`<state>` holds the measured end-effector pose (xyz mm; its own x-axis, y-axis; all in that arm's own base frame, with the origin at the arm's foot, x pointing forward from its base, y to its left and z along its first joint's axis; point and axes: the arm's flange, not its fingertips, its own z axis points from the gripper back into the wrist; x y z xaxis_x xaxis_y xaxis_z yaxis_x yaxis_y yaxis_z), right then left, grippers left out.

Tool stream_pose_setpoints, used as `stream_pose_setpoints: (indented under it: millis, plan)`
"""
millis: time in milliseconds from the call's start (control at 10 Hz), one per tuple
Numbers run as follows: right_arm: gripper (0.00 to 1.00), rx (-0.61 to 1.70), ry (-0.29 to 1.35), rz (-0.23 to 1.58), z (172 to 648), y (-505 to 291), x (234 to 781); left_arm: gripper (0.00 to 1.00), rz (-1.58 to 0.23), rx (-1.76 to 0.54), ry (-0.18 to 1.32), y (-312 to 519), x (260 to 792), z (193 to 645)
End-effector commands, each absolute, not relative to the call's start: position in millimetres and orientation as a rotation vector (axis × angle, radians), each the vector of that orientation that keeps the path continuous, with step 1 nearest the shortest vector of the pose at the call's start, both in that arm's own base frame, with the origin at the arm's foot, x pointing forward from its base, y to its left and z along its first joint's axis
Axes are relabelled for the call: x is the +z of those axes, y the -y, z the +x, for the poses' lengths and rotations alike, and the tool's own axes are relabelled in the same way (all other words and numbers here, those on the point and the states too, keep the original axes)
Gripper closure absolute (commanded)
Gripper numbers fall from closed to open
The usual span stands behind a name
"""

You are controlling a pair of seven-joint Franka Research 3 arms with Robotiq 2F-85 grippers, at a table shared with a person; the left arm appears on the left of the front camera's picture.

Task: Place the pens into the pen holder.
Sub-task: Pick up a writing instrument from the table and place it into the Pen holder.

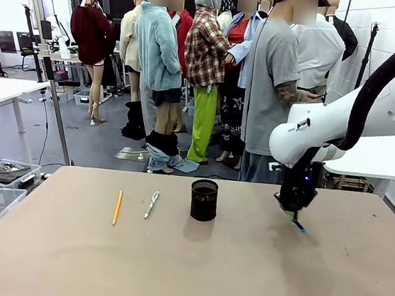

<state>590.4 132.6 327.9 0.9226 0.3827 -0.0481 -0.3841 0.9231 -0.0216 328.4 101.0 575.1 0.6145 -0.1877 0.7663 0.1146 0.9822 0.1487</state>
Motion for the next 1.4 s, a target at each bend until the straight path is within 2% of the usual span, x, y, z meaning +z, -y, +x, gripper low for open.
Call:
stream_pose_setpoints:
  millis: [0, 300, 500, 700, 900, 1300]
  plan:
    - [1.00, 0.730, 0.106, 0.160, 578.2, -125.1, 361.4, 0.00, 0.084, -0.174, 0.895, -102.3, 575.1, 328.7]
    - [1.00, 1.152, 0.457, 0.356, 564.8, -143.7, 405.3, 0.00, 0.084, -0.174, 0.895, -102.3, 575.1, 328.7]
    - [1.00, 1.322, 0.660, 0.516, 569.2, -177.3, 417.8, 0.00, 0.084, -0.174, 0.895, -102.3, 575.1, 328.7]
    - [1.00, 1.401, 0.765, 0.660, 575.9, -205.0, 422.3, 0.00, 0.084, -0.174, 0.895, -102.3, 575.1, 328.7]
    - [1.00, 1.467, 0.789, 0.803, 581.5, -225.1, 417.5, 0.00, 0.084, -0.174, 0.895, -102.3, 575.1, 328.7]
    - [1.00, 1.465, 0.728, 0.901, 599.5, -252.9, 394.0, 0.00, 0.084, -0.174, 0.895, -102.3, 575.1, 328.7]
